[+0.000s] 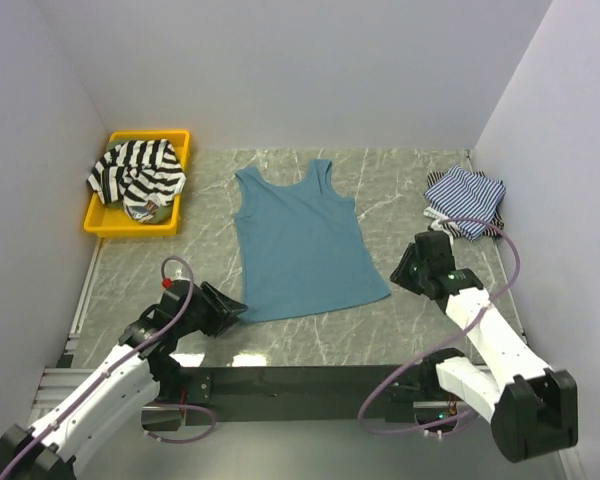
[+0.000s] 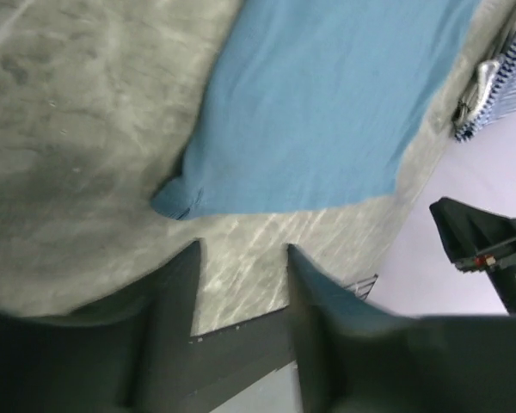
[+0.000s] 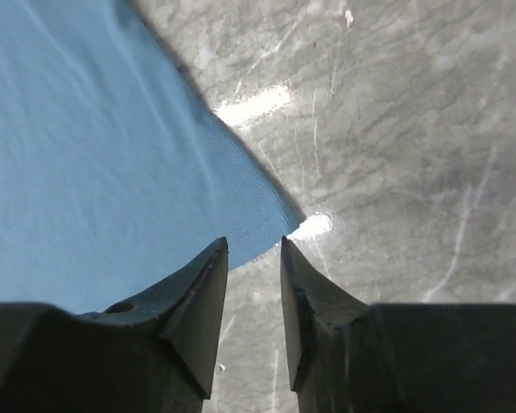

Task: Fold and stack the tank tops
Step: Flatten the tank top out, then fold the tank top

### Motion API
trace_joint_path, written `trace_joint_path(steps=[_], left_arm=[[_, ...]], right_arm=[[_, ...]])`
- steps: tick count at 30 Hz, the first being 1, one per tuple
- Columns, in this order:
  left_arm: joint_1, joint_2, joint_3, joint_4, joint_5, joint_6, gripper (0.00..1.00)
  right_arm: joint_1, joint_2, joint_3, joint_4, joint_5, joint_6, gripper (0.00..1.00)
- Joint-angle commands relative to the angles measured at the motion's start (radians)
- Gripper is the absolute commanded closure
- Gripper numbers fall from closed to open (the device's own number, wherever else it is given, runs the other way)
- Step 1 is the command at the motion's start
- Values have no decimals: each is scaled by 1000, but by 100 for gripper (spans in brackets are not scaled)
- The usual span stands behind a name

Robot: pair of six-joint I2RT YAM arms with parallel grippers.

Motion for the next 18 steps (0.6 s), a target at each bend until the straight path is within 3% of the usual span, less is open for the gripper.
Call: trace_joint_path(steps=[1,3,6,7,9,10,14,15,18], left_arm=[[-4,-89,86,-82,-10,60,47],[-2,-108,151,-96,-56,97,45],[-2,-71,247,-85,-195,146,45],[-1,1,276,-54,-233,163,48],[10,100,350,2,-293,221,51],[43,224,404,58,-319,265,56],[171,542,542,190,-302,336,70],[192,669,576,200,-297,345,72],[248,849,752,186,-264,440,79]], right_arm=[[36,-86,11,-48,57,8,61],[94,-119,27,-51,82,24,59],[298,-67,109,-47,154,86,58],[414,-41,134,-41,168,103,59],[513,62,210,-15,209,142,60],[603,100,241,-4,218,151,61],[790,363,414,50,251,149,62],[821,410,494,54,257,148,63],[926,589,653,64,264,123,64]])
